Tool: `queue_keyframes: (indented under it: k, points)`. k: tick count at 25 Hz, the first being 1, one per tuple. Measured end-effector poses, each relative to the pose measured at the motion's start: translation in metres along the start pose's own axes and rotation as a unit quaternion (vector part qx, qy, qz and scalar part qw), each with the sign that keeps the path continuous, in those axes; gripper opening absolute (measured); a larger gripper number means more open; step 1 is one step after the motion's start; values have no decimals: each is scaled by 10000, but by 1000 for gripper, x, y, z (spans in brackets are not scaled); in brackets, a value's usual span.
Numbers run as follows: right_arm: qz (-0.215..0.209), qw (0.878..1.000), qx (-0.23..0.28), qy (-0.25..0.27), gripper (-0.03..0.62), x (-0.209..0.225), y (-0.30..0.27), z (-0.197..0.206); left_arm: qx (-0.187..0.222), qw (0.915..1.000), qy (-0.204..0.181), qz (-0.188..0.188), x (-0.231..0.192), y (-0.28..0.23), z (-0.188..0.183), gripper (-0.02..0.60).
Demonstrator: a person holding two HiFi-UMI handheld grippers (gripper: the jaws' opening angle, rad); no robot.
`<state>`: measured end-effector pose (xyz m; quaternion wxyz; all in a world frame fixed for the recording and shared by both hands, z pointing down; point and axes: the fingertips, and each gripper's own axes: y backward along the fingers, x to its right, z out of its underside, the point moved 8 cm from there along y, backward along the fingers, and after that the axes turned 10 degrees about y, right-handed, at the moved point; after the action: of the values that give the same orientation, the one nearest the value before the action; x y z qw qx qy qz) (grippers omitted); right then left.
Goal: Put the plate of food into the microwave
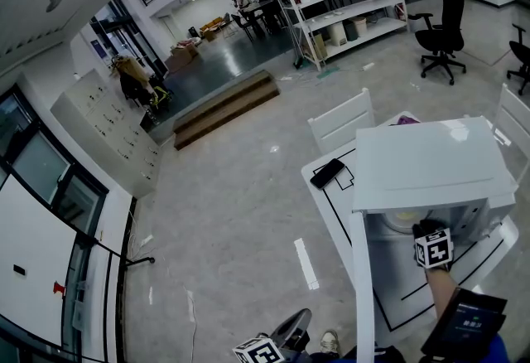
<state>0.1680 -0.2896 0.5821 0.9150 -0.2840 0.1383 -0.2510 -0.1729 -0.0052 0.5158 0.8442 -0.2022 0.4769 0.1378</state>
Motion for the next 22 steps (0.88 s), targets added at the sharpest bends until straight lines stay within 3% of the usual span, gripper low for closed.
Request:
queue_keyframes:
  k: [22]
  points:
    - [78, 9999, -66, -29, 84, 3, 2, 1, -14, 10000, -21, -17, -2, 5, -1, 6]
